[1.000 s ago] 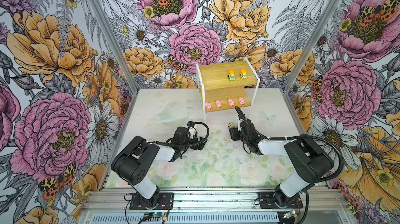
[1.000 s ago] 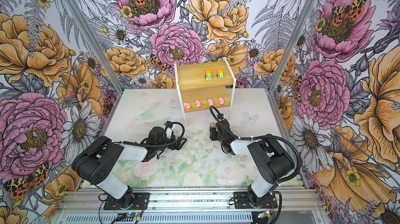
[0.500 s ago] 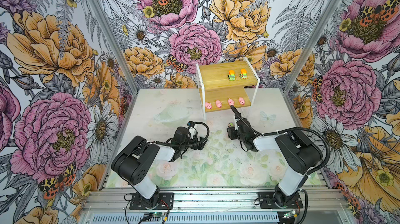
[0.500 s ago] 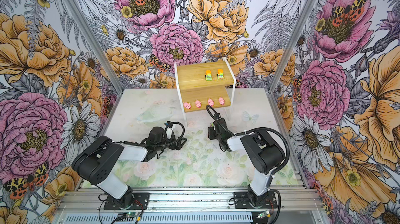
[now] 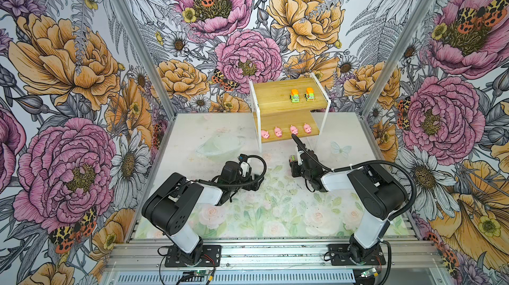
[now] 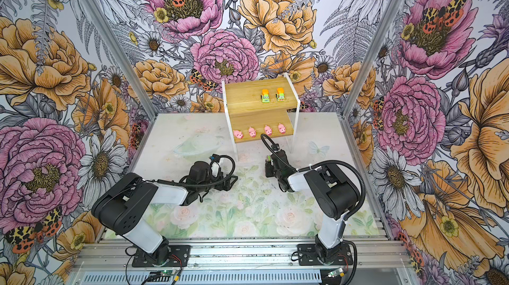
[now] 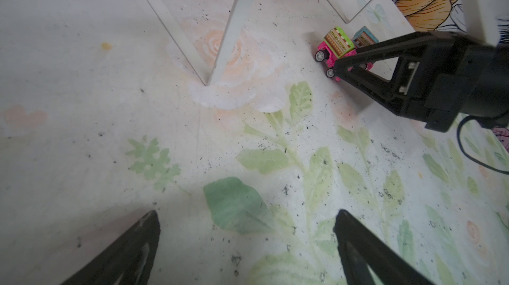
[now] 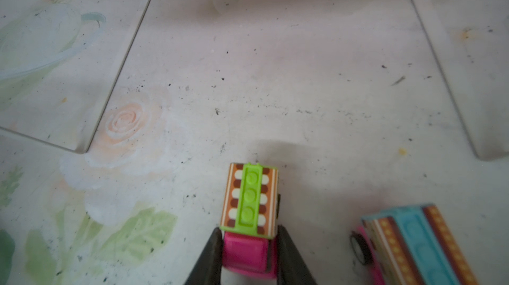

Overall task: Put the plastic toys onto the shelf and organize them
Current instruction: 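Lower the right gripper onto the green-topped pink truck and close, then lift the pink truck with the right gripper up to the top shelf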

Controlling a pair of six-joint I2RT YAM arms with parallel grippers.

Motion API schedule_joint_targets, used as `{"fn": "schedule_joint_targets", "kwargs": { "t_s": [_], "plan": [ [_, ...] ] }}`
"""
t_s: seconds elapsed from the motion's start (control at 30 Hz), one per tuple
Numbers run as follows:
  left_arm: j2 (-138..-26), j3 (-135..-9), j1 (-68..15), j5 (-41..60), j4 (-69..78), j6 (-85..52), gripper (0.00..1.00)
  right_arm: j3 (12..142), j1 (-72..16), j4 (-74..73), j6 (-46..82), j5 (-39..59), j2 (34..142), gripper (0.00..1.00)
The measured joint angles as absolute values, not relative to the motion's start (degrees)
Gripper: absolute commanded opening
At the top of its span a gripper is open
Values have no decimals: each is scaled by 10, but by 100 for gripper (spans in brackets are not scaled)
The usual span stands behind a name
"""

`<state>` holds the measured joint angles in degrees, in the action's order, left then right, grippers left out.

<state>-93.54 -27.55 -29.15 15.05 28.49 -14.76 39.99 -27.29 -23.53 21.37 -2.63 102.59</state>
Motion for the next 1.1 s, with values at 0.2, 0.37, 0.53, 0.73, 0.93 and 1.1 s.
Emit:
{"fn": "schedule_joint_targets", "kwargs": {
  "t_s": [0.2,0.37,0.53,0.73,0.93,1.1],
  "plan": [
    [-937,-278,-291,150,284,-148,99,391,-273,-236,213,-16,1013,25],
    [-937,-278,-291,150,284,-148,99,387,-285,-182,213,-12,937,24],
    [-936,-278,-291,150,284,-147,99,403,-328,-77,203,-14,816,24],
    [-937,-278,-291,150,284,-147,99,494,-358,57,194,-17,695,24],
    [-937,-278,-291,150,284,-147,99,644,-358,146,177,-34,666,23],
    [-937,-278,-291,150,283,-147,99,807,-358,200,143,-60,731,23]
  ]
}}
